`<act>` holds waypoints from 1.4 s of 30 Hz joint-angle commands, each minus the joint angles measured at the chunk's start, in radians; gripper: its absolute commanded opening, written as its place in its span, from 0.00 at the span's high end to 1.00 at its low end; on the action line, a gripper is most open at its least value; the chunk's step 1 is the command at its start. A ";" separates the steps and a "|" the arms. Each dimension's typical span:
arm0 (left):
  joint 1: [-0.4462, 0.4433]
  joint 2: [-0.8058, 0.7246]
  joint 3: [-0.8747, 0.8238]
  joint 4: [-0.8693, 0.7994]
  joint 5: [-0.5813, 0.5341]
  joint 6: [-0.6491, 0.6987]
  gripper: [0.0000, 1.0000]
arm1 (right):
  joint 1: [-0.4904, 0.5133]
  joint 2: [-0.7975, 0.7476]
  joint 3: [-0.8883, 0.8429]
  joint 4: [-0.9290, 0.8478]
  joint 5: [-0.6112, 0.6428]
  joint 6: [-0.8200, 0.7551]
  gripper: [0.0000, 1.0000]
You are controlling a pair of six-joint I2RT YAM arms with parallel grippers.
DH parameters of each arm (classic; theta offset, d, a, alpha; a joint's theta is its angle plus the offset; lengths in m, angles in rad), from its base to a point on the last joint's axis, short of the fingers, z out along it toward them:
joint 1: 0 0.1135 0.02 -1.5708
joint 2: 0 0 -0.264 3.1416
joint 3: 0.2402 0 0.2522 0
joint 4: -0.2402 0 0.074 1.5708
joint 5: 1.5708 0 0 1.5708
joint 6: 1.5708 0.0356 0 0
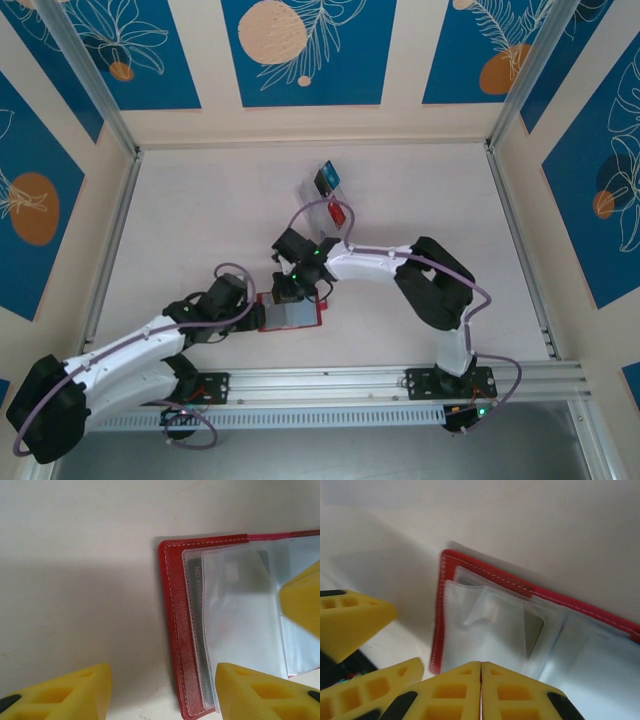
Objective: Put the credit cards into the card holder
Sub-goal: Flip over the card slot in the card holder, then pick up the credit card from the storage box.
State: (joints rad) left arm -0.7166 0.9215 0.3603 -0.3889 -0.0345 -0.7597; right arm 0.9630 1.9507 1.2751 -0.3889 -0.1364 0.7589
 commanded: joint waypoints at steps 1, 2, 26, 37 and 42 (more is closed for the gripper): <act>-0.009 0.037 0.032 0.045 0.025 0.026 0.44 | 0.008 0.049 0.005 0.016 -0.037 0.001 0.90; -0.009 0.048 0.035 0.050 0.027 0.026 0.44 | 0.009 0.061 0.013 0.015 -0.040 -0.004 0.90; -0.010 0.229 0.030 0.152 0.006 0.044 0.64 | -0.307 -0.203 0.168 -0.330 0.220 -0.255 0.68; -0.011 0.201 0.002 0.165 0.002 0.019 0.68 | -0.424 -0.049 0.428 -0.466 0.464 -0.392 0.60; -0.014 0.192 -0.004 0.167 0.002 0.013 0.68 | -0.438 0.049 0.530 -0.487 0.455 -0.436 0.60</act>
State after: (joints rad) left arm -0.7166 1.0996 0.3866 -0.2764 -0.0608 -0.7326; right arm 0.5312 1.9583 1.7519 -0.8165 0.2909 0.3756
